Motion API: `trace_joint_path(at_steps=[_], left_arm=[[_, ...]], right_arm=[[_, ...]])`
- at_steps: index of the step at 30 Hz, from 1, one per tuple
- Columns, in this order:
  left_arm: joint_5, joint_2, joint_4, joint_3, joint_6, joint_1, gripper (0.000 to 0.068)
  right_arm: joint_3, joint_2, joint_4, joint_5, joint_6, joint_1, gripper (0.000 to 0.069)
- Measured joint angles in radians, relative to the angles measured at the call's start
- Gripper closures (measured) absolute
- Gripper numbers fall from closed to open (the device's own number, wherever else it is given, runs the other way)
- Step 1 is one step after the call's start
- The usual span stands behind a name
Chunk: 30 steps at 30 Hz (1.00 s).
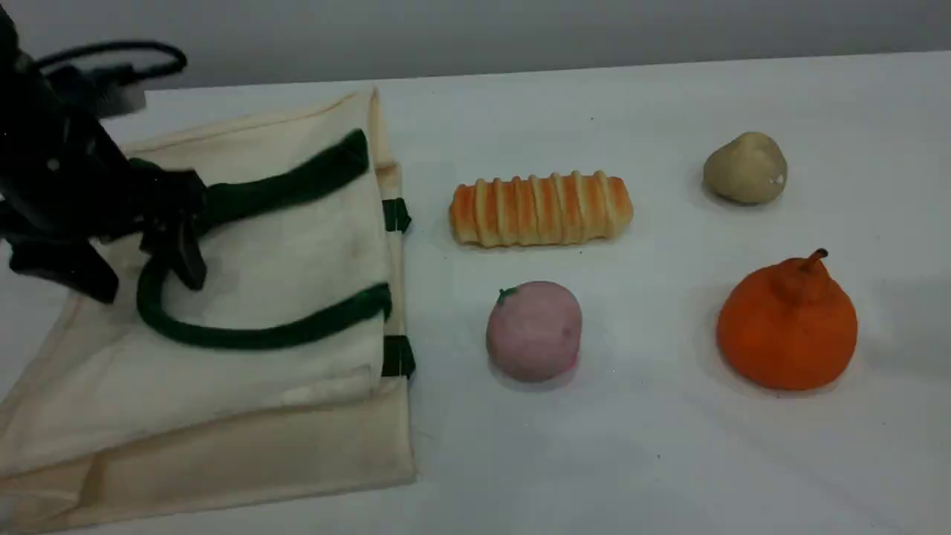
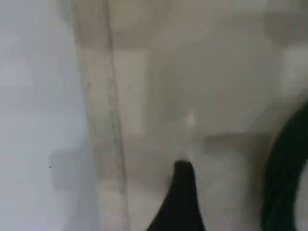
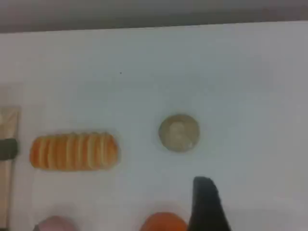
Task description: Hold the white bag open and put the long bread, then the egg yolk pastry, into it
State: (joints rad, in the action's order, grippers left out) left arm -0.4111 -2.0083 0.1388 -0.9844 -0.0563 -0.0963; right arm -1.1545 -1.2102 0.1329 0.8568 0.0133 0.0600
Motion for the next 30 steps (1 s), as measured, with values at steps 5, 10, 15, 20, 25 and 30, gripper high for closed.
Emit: trace_joint_path(at_steps=[5, 10, 15, 20, 25, 30], left_arm=[[0.001, -0.02, 0.0, -0.001, 0.0, 0.0, 0.0121], [-0.001, -0.02, -0.002, -0.001, 0.0, 0.0, 0.035], [-0.023, -0.012, -0.002, -0.015, 0.071, 0.0, 0.0612], [-0.149, 0.02, -0.006, -0.09, 0.14, 0.0, 0.0612], [-0.324, 0.081, -0.008, -0.194, 0.224, 0.0, 0.0612], [-0.498, 0.157, -0.003, -0.305, 0.348, 0.0, 0.0612]], right_arm=[[0.0, 0.0, 0.0, 0.01, 0.0, 0.0, 0.0274], [0.0, 0.0, 0.0, 0.012, 0.0, 0.0, 0.0274], [0.0, 0.0, 0.0, 0.012, 0.0, 0.0, 0.0274], [0.0, 0.0, 0.0, 0.012, 0.0, 0.0, 0.0274], [0.0, 0.0, 0.0, 0.016, 0.0, 0.0, 0.0274], [0.0, 0.0, 0.006, 0.016, -0.023, 0.001, 0.0274]])
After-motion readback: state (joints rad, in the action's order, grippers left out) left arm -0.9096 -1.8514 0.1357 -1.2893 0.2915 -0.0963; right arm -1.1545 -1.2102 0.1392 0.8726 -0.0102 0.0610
